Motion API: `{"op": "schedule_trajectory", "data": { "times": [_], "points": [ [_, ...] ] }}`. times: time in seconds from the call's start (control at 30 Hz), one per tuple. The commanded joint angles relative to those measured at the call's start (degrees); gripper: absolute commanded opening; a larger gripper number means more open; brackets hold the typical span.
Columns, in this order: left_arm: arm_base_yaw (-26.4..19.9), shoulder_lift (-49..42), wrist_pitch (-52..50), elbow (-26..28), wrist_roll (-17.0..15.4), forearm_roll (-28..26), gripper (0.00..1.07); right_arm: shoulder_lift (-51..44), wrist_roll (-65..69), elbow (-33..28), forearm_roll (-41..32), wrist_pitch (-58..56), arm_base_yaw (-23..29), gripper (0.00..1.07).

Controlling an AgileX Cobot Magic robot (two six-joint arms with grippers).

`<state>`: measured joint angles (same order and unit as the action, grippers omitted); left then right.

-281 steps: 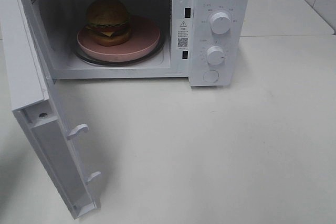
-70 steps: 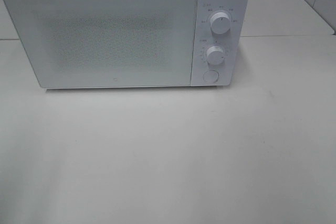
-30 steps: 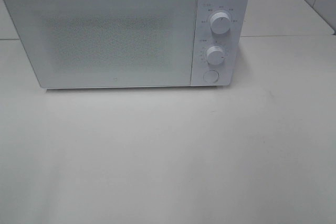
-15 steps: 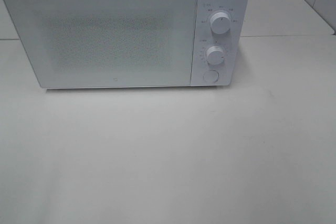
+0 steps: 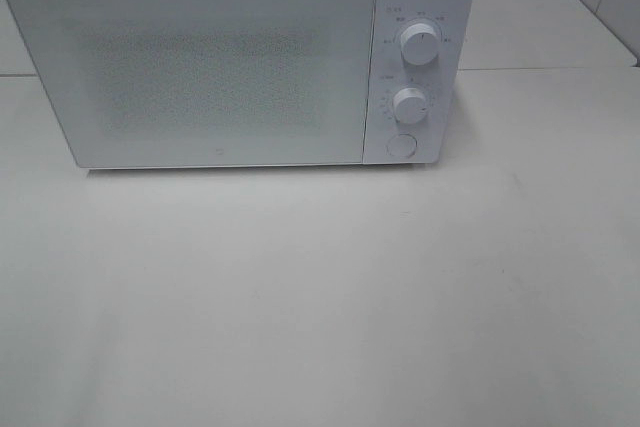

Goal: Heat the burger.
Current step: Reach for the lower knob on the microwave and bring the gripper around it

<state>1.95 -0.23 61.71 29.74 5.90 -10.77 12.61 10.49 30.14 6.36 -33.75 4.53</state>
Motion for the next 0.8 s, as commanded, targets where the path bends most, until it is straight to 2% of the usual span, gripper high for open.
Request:
{"op": "schedule_trajectory", "data": {
  "times": [0.03,0.6,0.8],
  "points": [
    [-0.2,-1.4,-0.5,-0.2,0.1,0.1,1.00,2.4,0.1,0.1,0.2,3.7,-0.3,0.74],
    [-0.2,-1.4,-0.5,-0.2,0.1,0.1,1.00,16.4,0.1,0.1,0.2,12.5,-0.2,0.74],
    [-0.2,-1.4,-0.5,-0.2,0.1,0.1,1.00,22.7,0.2,-1.1,0.2,19.6,-0.2,0.74]
  ]
}}
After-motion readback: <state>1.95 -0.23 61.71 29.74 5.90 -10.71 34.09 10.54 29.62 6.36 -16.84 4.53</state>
